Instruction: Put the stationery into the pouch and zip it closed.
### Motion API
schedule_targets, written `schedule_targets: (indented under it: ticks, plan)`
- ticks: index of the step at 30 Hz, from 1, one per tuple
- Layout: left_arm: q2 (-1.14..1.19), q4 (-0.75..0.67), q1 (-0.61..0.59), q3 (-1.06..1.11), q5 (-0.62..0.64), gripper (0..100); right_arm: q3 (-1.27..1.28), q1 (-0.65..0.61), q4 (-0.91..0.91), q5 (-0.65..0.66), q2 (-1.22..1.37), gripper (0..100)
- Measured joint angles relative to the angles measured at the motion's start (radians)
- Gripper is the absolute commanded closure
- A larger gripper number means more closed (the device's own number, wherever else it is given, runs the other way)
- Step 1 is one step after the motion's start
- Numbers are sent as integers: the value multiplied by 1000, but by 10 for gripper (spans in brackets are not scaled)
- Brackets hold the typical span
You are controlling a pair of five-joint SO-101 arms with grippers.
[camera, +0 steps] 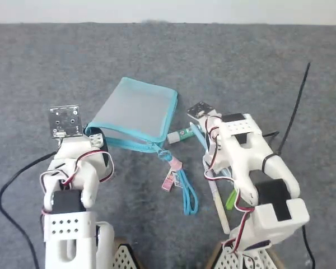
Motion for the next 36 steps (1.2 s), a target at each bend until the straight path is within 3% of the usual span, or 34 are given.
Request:
schedule_targets:
  ticks: [2, 11, 20, 31, 36]
  plan:
    - [0, 0, 0, 0, 0, 988, -15, 2, 0, -28, -2, 996]
    - [0, 0, 68, 5, 80, 988, -20, 57, 23, -55, -6, 992]
    - [0, -169, 152, 126, 112, 988, -17, 114, 219, -60, -292, 992]
    - [0, -235, 167, 144, 135, 988, -17, -153, 560, -60, -733, 992]
    - [0, -235, 167, 144, 135, 988, -48, -278, 632, -60, -842, 992]
